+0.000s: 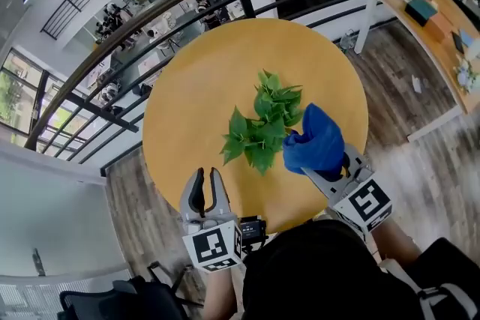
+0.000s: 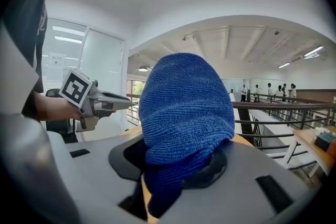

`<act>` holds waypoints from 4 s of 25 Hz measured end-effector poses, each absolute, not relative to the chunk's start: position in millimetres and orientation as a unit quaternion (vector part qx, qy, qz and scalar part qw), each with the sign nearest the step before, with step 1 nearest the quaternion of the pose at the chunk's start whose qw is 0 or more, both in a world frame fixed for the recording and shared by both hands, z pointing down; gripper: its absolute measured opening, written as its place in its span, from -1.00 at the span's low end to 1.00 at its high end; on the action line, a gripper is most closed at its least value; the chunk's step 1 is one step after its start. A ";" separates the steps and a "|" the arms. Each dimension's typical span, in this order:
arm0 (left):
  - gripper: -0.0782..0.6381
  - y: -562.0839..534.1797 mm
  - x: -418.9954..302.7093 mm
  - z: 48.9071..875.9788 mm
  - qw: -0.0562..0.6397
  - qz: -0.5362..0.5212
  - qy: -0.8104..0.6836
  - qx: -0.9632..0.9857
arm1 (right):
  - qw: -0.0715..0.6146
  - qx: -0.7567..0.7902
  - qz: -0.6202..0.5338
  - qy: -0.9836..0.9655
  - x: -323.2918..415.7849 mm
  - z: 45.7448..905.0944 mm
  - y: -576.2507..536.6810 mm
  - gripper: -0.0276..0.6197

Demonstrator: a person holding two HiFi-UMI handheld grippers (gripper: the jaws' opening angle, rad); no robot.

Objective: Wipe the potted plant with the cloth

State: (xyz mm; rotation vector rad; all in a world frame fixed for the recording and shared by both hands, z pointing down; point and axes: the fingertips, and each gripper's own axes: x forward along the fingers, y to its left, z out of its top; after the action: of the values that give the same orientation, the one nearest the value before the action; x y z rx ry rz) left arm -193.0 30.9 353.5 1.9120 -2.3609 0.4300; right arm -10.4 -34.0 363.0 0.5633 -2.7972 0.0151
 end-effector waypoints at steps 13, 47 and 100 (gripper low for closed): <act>-0.01 -42.7 -164.1 403.9 0.028 0.167 -0.600 0.782 | 0.215 0.252 -0.013 -0.943 -13.2 396.1 -34.7 -0.45; -0.78 -133.1 -154.7 502.0 0.060 0.322 -0.548 0.770 | 0.524 0.178 -0.095 -0.827 15.5 508.0 -98.7 -0.45; -0.78 -133.2 -151.4 516.3 0.043 0.361 -0.535 0.763 | 0.516 0.331 -0.284 -0.737 2.3 439.4 -214.2 -0.45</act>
State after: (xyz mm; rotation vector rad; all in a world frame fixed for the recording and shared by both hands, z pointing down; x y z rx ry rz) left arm -151.4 -133.2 516.3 2.3337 -1.6354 1.1029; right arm 2.3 -214.2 439.4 0.7962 -1.7697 -0.6831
